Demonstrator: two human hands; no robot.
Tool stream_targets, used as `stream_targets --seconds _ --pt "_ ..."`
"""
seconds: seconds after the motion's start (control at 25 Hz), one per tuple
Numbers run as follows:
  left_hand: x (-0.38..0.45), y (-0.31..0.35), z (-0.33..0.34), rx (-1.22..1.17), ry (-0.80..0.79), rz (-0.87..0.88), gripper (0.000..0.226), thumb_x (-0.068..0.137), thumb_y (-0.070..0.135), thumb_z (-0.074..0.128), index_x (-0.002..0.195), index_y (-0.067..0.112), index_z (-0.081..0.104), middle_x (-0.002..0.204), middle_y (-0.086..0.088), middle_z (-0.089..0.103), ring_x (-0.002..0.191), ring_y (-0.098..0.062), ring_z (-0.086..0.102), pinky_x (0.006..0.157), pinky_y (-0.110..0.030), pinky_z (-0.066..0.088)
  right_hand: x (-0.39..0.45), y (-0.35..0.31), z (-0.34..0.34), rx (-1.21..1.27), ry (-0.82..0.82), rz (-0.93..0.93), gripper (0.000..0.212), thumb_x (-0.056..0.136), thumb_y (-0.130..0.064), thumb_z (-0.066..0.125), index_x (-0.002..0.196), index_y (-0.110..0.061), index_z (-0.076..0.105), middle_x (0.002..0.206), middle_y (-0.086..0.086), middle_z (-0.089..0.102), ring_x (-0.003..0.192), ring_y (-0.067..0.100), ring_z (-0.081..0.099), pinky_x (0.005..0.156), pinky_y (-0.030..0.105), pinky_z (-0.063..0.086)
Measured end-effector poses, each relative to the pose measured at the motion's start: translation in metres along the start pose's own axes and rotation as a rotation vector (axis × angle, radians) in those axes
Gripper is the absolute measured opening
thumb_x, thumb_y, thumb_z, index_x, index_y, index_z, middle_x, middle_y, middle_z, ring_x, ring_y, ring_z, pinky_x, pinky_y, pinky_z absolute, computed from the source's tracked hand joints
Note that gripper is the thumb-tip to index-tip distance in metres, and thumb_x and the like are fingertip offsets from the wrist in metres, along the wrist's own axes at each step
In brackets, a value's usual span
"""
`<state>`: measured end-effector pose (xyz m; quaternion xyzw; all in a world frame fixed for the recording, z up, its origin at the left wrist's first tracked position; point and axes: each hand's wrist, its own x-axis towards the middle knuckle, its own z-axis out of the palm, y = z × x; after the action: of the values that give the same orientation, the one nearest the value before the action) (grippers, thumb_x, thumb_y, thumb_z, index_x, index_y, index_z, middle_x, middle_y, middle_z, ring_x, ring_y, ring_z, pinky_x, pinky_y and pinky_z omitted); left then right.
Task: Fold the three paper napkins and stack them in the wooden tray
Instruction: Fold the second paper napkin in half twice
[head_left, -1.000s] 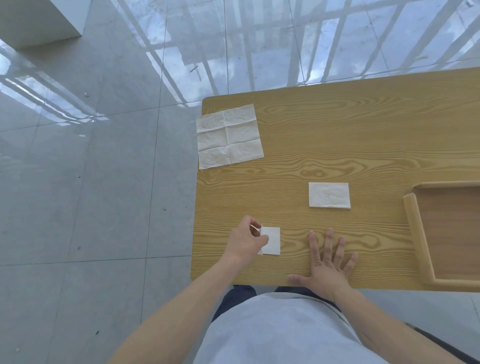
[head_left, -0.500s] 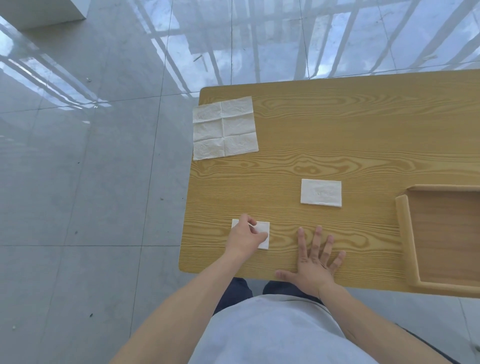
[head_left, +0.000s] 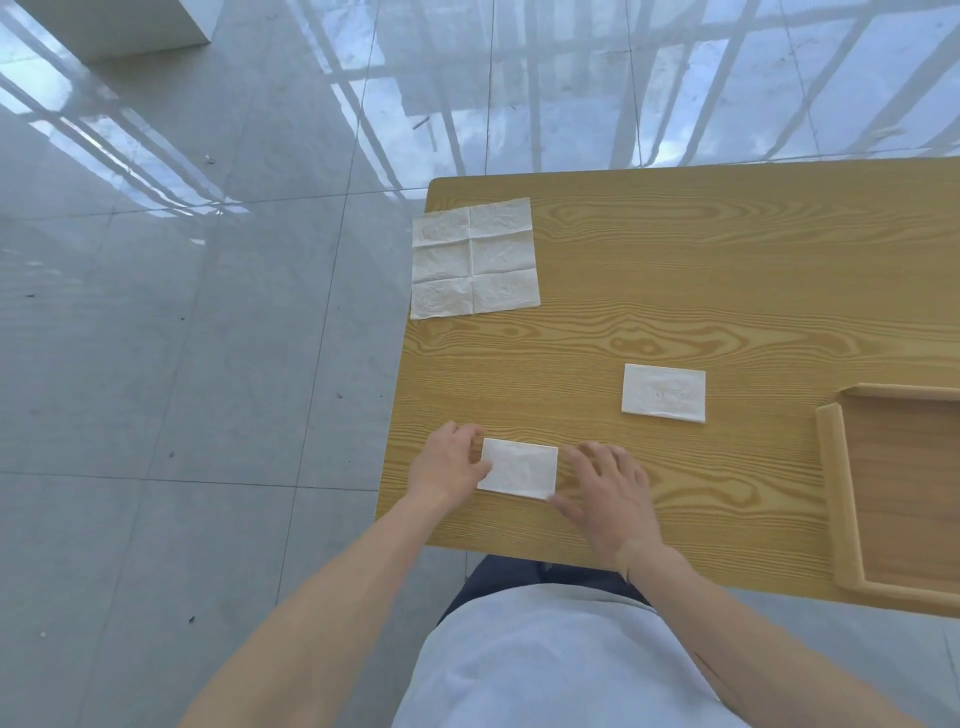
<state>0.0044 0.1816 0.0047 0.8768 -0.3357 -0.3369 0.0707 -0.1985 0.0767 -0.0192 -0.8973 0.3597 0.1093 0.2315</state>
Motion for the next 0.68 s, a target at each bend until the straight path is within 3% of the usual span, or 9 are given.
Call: stream_targets --seconds 0.2,0.36,0.56,0.68 --pt "0.013 0.007 0.002 0.261 0.045 0.165 0.034 0.091 0.031 0.062 0.123 0.025 0.052 0.120 0.001 0.051 0.109 -0.018 0.048 0.080 -0.032 0.049 0.031 -0.019 -0.004 -0.112 -0.014 -0.011 0.062 0.082 -0.055 0.064 0.135 -0.027 0.048 0.134 0.001 0.051 0.127 0.028 0.040 0.100 0.041 0.037" --pt "0.020 0.006 0.001 0.215 0.048 0.218 0.020 0.088 0.021 0.063 0.106 0.021 0.054 0.112 0.001 0.047 0.104 -0.018 0.044 0.079 -0.032 0.048 0.035 -0.023 0.000 -0.112 -0.020 0.001 0.049 0.076 -0.044 0.074 0.118 -0.025 0.059 0.117 0.002 0.058 0.116 0.030 0.048 0.090 0.040 0.041" --pt "0.027 0.002 -0.002 0.164 -0.014 0.329 0.016 0.086 0.016 0.058 0.087 0.024 0.045 0.091 0.006 0.054 0.088 -0.020 0.051 0.069 -0.032 0.042 0.043 -0.027 -0.001 -0.023 -0.065 0.057 0.038 0.077 -0.038 0.072 0.107 -0.029 0.051 0.115 -0.005 0.051 0.118 0.025 0.037 0.091 0.036 0.034" --pt "0.032 -0.003 -0.002 0.055 -0.079 0.373 0.020 0.084 0.015 0.063 0.089 0.026 0.046 0.086 0.010 0.057 0.080 -0.016 0.053 0.063 -0.030 0.039 0.044 -0.027 -0.006 0.067 -0.076 0.127 0.034 0.078 -0.032 0.071 0.098 -0.030 0.043 0.104 -0.010 0.056 0.111 0.021 0.038 0.085 0.035 0.032"
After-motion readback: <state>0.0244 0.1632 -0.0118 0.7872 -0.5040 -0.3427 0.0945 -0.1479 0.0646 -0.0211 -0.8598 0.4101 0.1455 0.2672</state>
